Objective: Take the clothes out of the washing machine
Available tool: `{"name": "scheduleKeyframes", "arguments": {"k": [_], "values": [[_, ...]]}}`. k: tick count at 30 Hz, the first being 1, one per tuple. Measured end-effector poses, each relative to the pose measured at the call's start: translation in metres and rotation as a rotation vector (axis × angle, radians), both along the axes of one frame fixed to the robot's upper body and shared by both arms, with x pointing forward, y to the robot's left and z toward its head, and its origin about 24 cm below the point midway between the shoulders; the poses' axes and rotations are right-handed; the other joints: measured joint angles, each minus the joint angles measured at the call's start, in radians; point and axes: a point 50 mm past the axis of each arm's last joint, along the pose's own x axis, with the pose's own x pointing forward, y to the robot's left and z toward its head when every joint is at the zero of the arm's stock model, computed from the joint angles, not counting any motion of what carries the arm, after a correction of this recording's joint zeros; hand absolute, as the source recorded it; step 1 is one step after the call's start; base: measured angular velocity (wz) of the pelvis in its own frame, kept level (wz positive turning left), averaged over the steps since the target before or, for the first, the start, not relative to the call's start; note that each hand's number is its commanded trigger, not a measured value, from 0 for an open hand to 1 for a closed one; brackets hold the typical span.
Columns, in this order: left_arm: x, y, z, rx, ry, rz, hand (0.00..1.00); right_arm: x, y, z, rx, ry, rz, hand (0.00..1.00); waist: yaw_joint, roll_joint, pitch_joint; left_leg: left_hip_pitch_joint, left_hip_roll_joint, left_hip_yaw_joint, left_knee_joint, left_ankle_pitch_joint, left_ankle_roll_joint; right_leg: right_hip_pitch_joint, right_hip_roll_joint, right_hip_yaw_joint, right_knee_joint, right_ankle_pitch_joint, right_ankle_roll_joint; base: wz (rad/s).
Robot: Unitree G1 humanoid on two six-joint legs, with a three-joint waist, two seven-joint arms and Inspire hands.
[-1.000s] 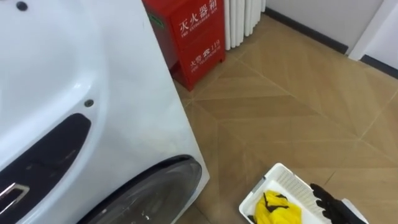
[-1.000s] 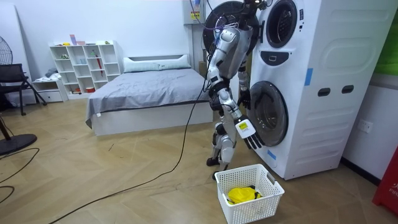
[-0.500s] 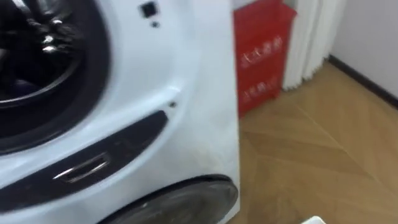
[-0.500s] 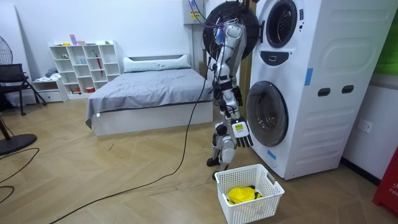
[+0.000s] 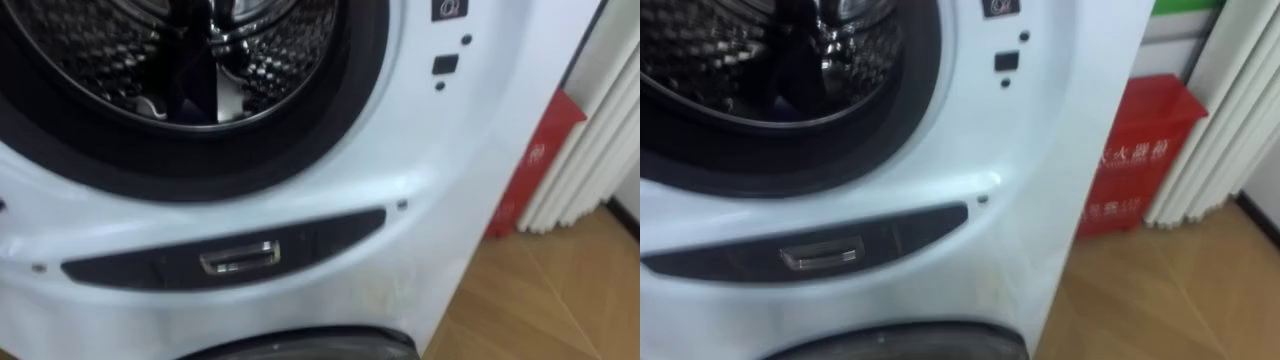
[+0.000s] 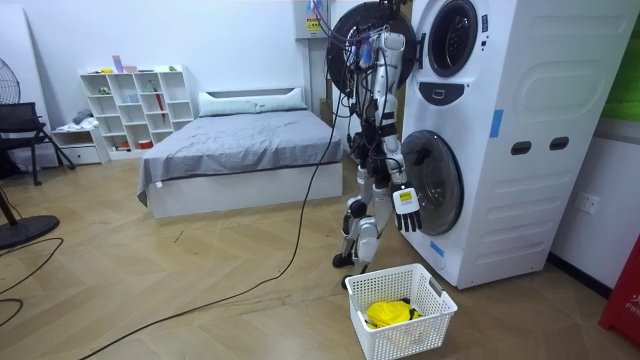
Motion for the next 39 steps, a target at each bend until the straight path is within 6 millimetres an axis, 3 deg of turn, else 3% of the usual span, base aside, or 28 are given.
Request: {"name": "scheduleKeyframes", "arguments": {"k": [2,7,15,27,29,31,33,35,36,37,38,39], "values": [[-0.001,0.002,0.000,0.007,0.000,0.012,0.00,-0.001,0.001,0.000,0.002,0.004,0.012,0.00,0.004,-0.007,0.0027,0.008,-0.001,-0.007,-0.001,0.000,0.000,0.009,0.000,-0.002,0.000,0.000,0.000,0.06],[-0.002,0.005,0.001,0.039,0.007,-0.038,0.00,0.002,0.005,-0.001,0.018,0.006,0.062,0.00,0.005,-0.019,-0.0012,0.007,-0.005,-0.052,-0.001,-0.001,-0.001,0.013,-0.004,-0.025,0.005,0.000,0.001,0.17],[-0.007,0.003,-0.003,0.027,0.036,-0.002,0.00,0.006,0.005,-0.001,0.019,0.026,0.072,0.00,0.032,-0.011,0.0015,0.013,-0.005,-0.057,0.007,-0.007,0.002,0.026,-0.004,-0.023,0.004,-0.001,0.006,0.04],[-0.016,0.007,-0.002,0.033,0.043,0.054,0.00,0.005,0.007,-0.002,0.020,0.045,0.090,0.00,0.055,-0.016,-0.0027,0.023,-0.002,-0.057,0.030,-0.013,-0.004,0.049,-0.001,-0.020,0.002,-0.006,0.003,0.00],[-0.016,0.011,-0.001,0.040,0.034,0.078,0.00,0.005,0.007,-0.002,0.022,0.046,0.094,0.00,0.062,-0.020,-0.0001,0.013,0.003,-0.058,0.061,-0.023,-0.009,0.042,0.003,-0.018,0.002,-0.008,0.000,-0.02],[-0.026,0.017,0.000,0.061,0.059,0.080,0.00,0.007,0.007,-0.002,0.017,0.049,0.138,0.00,0.085,-0.018,0.0002,-0.020,0.019,-0.065,0.141,-0.047,-0.021,0.040,0.025,-0.002,0.006,-0.007,-0.011,-0.19],[-0.029,0.018,0.000,0.078,0.073,0.047,0.00,0.009,0.006,-0.001,-0.002,0.046,0.184,0.00,0.086,-0.014,-0.0025,-0.068,0.026,-0.114,0.214,-0.052,-0.030,0.026,0.036,-0.003,0.007,0.006,-0.025,-0.11],[-0.029,0.016,-0.001,0.075,0.081,0.027,0.00,0.012,0.004,0.000,-0.023,0.037,0.214,0.00,0.089,-0.006,-0.0077,-0.096,0.028,-0.150,0.225,-0.057,-0.042,-0.002,0.039,-0.016,0.004,0.018,-0.040,-0.09],[-0.024,0.011,-0.002,0.060,0.073,0.026,0.00,0.019,0.000,0.002,-0.048,0.024,0.235,0.00,0.087,0.003,-0.0055,-0.127,0.044,-0.152,0.289,-0.081,-0.059,-0.028,0.043,-0.042,0.010,0.019,-0.051,-0.30],[-0.026,0.007,-0.003,0.041,0.082,0.029,0.00,0.025,-0.003,0.004,-0.074,0.017,0.260,0.00,0.088,0.024,-0.0026,-0.138,0.084,-0.134,0.428,-0.116,-0.075,-0.038,0.060,-0.082,0.023,0.022,-0.064,-0.42],[-0.027,0.006,-0.004,0.031,0.089,0.029,0.00,0.026,-0.005,0.004,-0.082,0.010,0.265,0.00,0.083,0.035,-0.0030,-0.132,0.100,-0.132,0.488,-0.128,-0.084,-0.037,0.071,-0.097,0.022,0.024,-0.069,-0.46],[-0.022,0.005,-0.003,0.021,0.082,0.022,0.00,0.028,-0.007,0.006,-0.099,-0.002,0.261,0.00,0.059,0.059,-0.0040,-0.114,0.127,-0.142,0.597,-0.131,-0.088,-0.038,0.091,-0.122,0.025,0.025,-0.076,0.06]]}}
